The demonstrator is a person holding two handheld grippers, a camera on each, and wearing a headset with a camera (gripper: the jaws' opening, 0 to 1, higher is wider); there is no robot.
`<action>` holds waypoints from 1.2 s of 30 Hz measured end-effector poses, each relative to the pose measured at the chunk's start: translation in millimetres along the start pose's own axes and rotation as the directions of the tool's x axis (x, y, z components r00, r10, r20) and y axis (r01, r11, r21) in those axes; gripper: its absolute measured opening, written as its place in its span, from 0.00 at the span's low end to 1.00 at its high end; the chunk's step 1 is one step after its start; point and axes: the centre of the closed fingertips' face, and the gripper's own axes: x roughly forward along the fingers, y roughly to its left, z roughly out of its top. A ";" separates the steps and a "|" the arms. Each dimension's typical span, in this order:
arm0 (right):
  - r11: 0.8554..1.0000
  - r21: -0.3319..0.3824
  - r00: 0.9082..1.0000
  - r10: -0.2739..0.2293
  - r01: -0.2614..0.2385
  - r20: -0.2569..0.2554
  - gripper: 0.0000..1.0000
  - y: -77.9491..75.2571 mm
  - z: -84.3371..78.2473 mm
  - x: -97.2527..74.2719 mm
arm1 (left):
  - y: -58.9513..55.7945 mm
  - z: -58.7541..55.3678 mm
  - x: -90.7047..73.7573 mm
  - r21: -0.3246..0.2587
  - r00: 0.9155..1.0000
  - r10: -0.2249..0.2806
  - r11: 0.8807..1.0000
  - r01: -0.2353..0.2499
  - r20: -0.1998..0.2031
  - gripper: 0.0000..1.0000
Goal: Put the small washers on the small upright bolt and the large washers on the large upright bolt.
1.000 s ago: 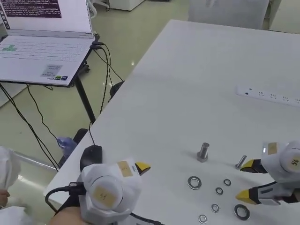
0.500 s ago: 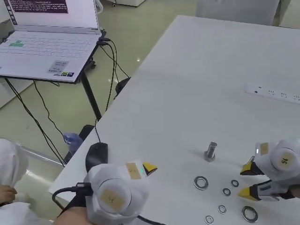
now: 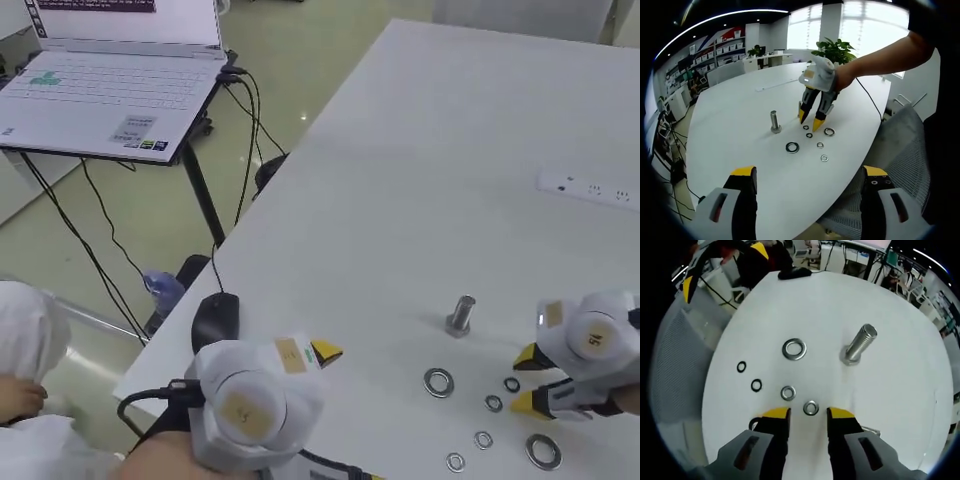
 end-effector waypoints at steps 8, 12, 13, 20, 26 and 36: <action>1.000 0.002 1.000 0.014 -0.014 -0.007 0.26 0.7 2.0 1.1 | 2.0 -1.6 1.7 0.003 1.000 0.001 1.000 -0.001 -0.002 0.86; 1.000 0.006 1.000 0.018 -0.017 -0.025 0.23 -1.5 1.7 1.2 | 1.9 -0.2 2.1 0.009 1.000 0.002 1.000 -0.002 0.005 0.86; 1.000 0.005 0.999 0.018 -0.018 -0.028 0.23 -1.5 1.9 1.2 | 1.9 -0.2 2.1 0.009 1.000 0.002 1.000 -0.002 0.005 0.86; 1.000 -0.019 0.996 0.011 -0.013 -0.093 0.16 0.5 1.0 1.9 | 0.0 -2.1 1.8 0.009 1.000 0.004 1.000 -0.004 0.010 0.84; 1.000 -0.018 0.993 0.010 -0.012 -0.118 0.15 0.2 0.7 1.6 | -0.3 -4.2 -0.1 0.004 1.000 0.005 1.000 -0.005 0.010 0.83; 1.000 0.012 0.992 0.007 -0.006 -0.126 0.13 -2.1 0.8 2.0 | 0.2 -1.2 -1.4 0.008 1.000 0.009 1.000 -0.009 0.018 0.82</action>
